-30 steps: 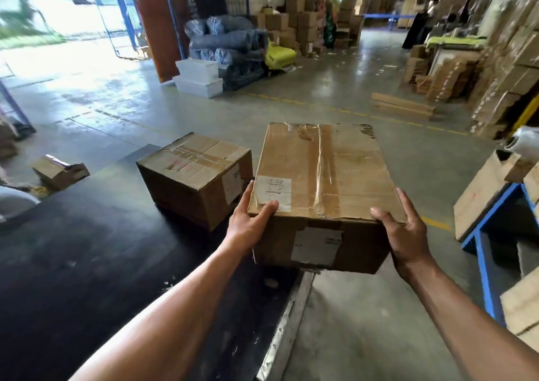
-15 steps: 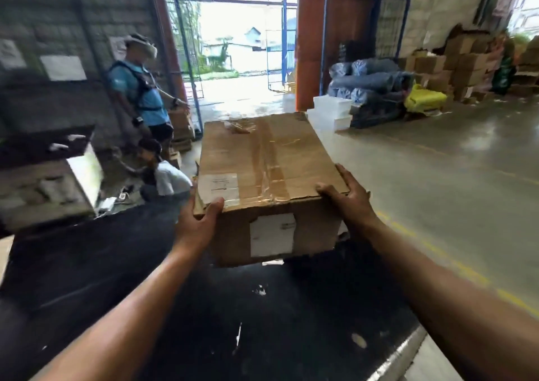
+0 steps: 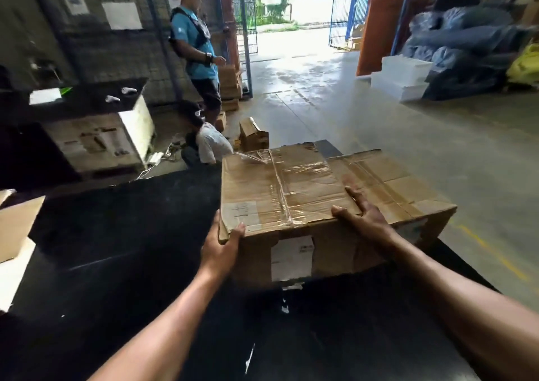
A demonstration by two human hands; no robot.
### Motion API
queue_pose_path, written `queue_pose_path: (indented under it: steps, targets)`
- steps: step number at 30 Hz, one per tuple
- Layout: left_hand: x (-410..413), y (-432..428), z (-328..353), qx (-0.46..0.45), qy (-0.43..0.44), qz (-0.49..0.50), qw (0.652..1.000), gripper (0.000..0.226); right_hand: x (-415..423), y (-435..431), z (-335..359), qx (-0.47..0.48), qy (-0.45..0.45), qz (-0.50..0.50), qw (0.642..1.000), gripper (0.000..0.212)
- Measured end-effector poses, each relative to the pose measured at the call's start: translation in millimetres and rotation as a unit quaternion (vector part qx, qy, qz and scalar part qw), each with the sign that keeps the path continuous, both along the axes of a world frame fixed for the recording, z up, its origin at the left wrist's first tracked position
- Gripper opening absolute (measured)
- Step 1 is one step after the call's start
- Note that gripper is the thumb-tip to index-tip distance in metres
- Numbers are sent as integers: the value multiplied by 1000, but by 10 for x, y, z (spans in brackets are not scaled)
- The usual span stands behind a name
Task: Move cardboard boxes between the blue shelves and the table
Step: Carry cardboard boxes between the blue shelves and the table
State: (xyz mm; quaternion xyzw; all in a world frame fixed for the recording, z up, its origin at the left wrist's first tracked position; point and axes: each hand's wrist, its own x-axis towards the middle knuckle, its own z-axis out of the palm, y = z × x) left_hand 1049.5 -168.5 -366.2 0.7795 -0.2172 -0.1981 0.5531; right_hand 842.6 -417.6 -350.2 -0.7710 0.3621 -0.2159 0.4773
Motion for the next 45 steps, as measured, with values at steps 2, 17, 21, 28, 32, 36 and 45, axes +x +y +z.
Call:
queue_pose_path:
  steps: [2, 17, 21, 28, 32, 36, 45]
  targets:
    - [-37, -154, -113, 21, 2, 3, 1000, 82, 18, -222, -132, -18, 26, 12, 999, 84]
    - [-238, -598, -600, 231, -56, 43, 970, 80, 97, -654, -735, -211, 303, 140, 919, 79]
    - [-271, -985, -143, 180, -145, -26, 973, 81, -141, -633, -246, -175, 244, 130, 945, 74]
    - [-1204, -1947, 406, 63, -208, -341, 915, 81, -1449, -227, 511, -164, 268, -60, 948, 67]
    - [-2582, -2141, 583, 5, -178, -541, 822, 90, -2789, 518, 783, -115, 265, -230, 929, 67]
    - [-4379, -1876, 804, -44, -176, -708, 682, 79, -4245, 1801, 1125, -115, 266, -434, 853, 63]
    - [-7678, 1454, 1676, -207, -109, -922, 310, 65, -5706, 6357, 1926, -77, 281, -797, 529, 56]
